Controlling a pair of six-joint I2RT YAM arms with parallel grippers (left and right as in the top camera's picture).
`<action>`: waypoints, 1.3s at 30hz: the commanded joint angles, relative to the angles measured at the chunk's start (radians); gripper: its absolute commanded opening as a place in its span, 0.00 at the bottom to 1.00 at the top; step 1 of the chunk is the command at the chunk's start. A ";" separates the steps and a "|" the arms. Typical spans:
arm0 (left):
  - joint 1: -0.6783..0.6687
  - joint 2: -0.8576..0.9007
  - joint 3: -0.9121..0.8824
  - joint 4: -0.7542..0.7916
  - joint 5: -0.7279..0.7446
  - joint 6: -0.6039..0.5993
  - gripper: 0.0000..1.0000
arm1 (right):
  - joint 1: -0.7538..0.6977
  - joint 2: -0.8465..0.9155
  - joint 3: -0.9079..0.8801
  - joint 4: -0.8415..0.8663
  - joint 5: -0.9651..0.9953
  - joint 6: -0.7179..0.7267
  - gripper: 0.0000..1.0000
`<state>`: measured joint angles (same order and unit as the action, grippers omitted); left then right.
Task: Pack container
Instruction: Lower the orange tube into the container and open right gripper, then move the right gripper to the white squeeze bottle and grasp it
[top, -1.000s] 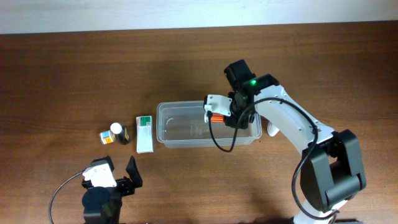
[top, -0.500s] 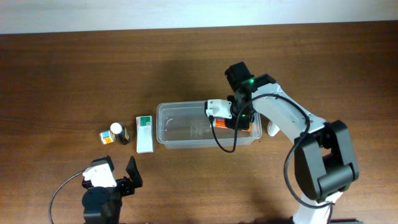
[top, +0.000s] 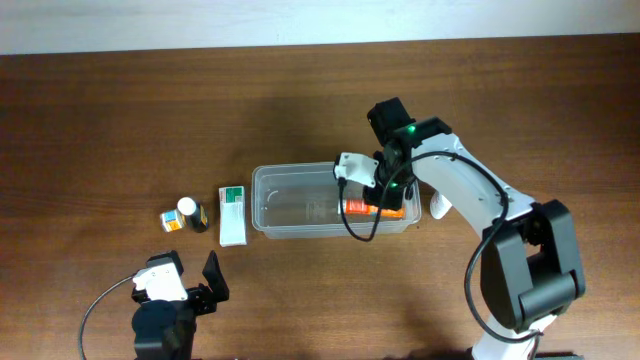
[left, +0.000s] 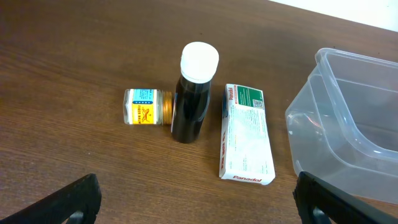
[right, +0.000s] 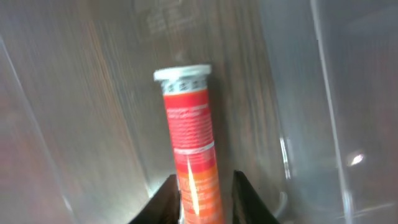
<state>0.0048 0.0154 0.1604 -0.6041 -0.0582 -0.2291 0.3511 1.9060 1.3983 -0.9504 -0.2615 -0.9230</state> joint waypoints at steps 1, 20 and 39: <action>-0.005 -0.010 -0.005 0.002 0.010 -0.002 1.00 | -0.003 -0.020 0.000 -0.003 -0.087 0.212 0.09; -0.005 -0.010 -0.005 0.002 0.010 -0.002 1.00 | -0.005 -0.027 -0.110 0.035 -0.121 0.409 0.04; -0.005 -0.010 -0.005 0.002 0.010 -0.002 1.00 | -0.088 -0.117 0.519 -0.453 -0.019 0.922 0.04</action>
<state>0.0048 0.0154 0.1604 -0.6041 -0.0582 -0.2291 0.3183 1.8172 1.8675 -1.3849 -0.3691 -0.2310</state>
